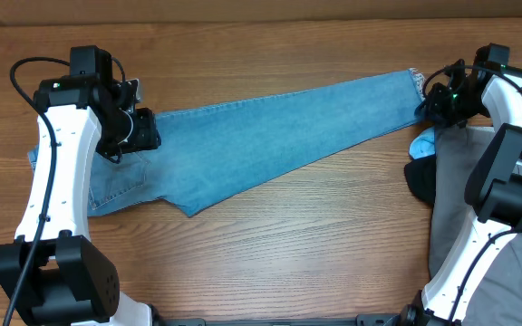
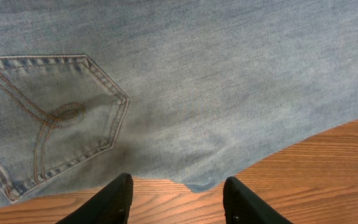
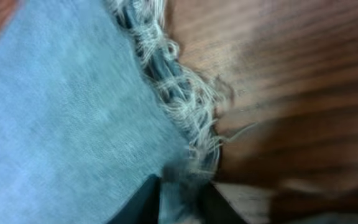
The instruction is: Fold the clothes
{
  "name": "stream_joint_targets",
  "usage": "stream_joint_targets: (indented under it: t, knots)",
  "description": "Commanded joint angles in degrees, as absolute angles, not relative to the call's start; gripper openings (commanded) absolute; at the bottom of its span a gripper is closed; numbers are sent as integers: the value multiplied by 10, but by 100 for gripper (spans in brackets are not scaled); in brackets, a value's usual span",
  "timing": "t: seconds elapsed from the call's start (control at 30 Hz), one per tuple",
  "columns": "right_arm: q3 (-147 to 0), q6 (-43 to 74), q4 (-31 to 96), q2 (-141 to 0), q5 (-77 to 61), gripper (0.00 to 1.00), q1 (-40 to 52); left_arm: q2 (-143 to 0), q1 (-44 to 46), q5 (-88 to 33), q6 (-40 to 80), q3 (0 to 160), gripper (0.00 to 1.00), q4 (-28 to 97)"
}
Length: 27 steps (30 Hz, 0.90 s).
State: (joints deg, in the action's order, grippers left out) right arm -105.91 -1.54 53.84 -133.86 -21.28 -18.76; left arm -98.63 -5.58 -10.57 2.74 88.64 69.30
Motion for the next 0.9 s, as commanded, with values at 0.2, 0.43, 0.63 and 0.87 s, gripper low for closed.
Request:
stream_joint_targets:
  t: [0.2, 0.43, 0.63, 0.87]
  knots:
    - [-1107, 21, 511, -1347, -327, 4, -203, -991, -52, -79, 12, 882, 47, 722]
    - [-1148, 32, 555, -1347, -316, 4, -210, -991, -52, -79, 12, 882, 45, 723]
    - [-1147, 32, 585, -1347, -225, 6, -208, -991, -52, -79, 12, 882, 45, 722]
    - [-1140, 32, 573, -1348, -141, 79, -208, -991, -52, -79, 12, 882, 45, 722]
